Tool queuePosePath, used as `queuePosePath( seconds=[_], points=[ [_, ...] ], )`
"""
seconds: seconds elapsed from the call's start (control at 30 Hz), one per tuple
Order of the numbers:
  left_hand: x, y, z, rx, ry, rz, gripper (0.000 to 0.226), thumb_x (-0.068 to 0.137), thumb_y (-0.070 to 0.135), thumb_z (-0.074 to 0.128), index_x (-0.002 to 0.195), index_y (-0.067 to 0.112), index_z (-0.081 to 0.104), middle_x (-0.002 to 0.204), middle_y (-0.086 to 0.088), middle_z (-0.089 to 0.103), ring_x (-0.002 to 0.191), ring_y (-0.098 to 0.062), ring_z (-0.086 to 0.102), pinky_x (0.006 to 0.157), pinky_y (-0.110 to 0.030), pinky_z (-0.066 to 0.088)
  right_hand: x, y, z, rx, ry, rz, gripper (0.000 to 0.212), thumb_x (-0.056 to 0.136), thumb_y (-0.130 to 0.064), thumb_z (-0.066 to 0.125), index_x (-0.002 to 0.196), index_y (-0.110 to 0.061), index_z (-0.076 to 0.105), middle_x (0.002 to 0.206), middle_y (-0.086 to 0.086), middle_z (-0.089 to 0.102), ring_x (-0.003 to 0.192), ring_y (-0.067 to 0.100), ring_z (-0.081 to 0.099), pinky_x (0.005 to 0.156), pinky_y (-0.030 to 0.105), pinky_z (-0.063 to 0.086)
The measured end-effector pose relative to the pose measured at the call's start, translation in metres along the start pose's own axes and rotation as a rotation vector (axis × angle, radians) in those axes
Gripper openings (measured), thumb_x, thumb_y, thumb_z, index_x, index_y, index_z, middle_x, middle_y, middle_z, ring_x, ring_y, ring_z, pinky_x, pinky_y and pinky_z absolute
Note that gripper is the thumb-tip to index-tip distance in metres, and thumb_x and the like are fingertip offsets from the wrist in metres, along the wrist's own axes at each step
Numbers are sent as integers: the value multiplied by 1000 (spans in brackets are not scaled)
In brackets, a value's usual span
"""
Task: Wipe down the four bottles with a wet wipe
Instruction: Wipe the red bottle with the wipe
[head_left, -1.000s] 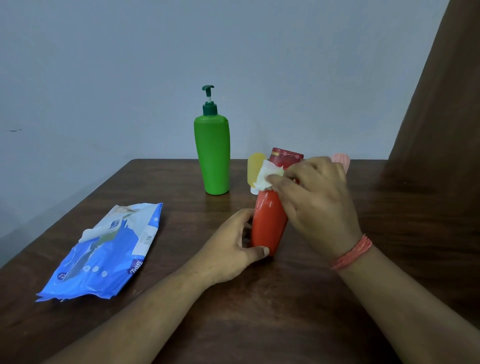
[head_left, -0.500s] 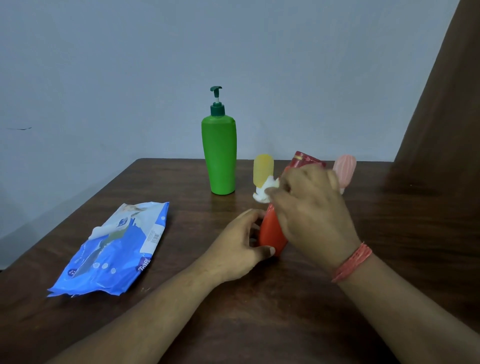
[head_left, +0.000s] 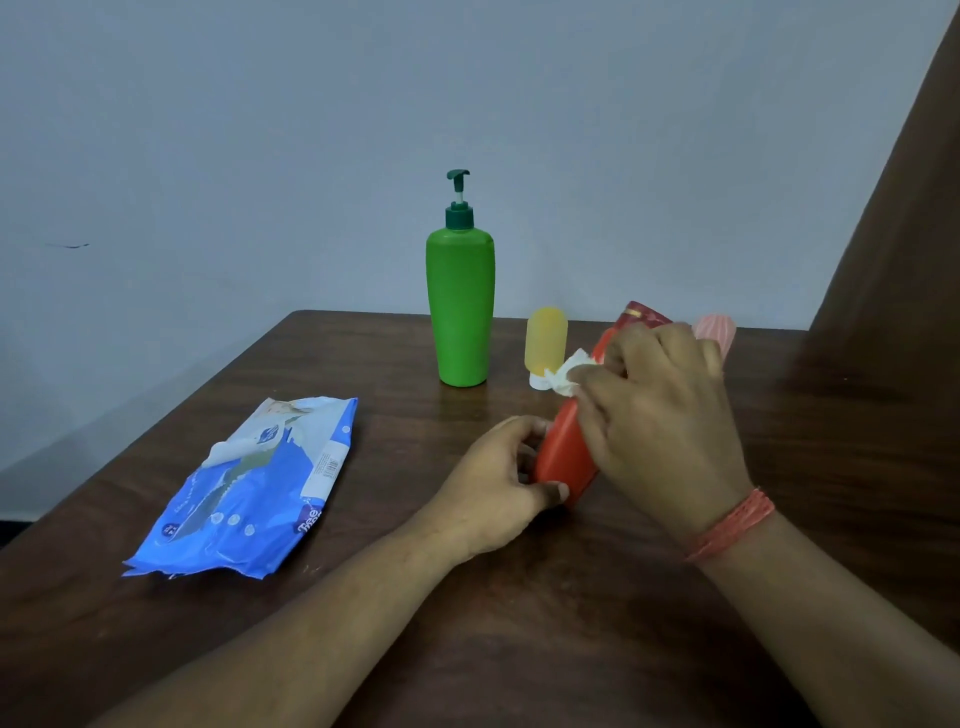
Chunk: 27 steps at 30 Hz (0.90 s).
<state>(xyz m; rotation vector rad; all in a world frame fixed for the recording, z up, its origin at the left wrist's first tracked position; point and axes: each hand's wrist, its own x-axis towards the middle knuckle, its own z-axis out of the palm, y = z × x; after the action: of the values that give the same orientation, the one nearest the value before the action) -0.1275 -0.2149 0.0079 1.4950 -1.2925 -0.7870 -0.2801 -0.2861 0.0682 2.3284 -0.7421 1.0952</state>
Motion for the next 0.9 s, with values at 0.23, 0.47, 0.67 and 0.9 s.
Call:
queuePosePath(
  seconds=[0.23, 0.47, 0.67, 0.9],
  points=[
    [2, -5, 0, -39, 12, -8, 46, 74, 17, 79, 114, 33, 63, 112, -2, 69, 104, -20, 68, 93, -48, 57, -1, -5, 5, -26, -36, -88, 11, 85, -24, 63, 82, -19, 72, 90, 4, 52, 87, 31, 48, 75, 45, 36],
    [3, -7, -1, -100, 8, -19, 43, 81, 5, 77, 115, 27, 65, 108, -3, 74, 105, -21, 70, 95, -47, 57, -10, -17, 11, 25, -80, -238, 14, 87, -24, 60, 89, -19, 73, 94, 4, 53, 88, 30, 49, 75, 45, 36],
    [6, -9, -4, -172, 32, -86, 50, 78, 9, 81, 121, 26, 62, 113, -5, 70, 105, -18, 69, 101, -43, 54, -2, 24, 10, 40, 92, 38, 13, 89, -15, 70, 101, -13, 75, 96, 8, 60, 93, 33, 51, 77, 47, 42],
    [6, -11, -7, -348, 47, -48, 54, 67, 11, 81, 118, 21, 65, 120, -13, 68, 110, -27, 67, 103, -49, 52, -5, 30, 21, 122, 69, -68, 16, 95, -20, 65, 106, -15, 74, 102, 5, 69, 97, 31, 58, 80, 48, 45]
  ],
)
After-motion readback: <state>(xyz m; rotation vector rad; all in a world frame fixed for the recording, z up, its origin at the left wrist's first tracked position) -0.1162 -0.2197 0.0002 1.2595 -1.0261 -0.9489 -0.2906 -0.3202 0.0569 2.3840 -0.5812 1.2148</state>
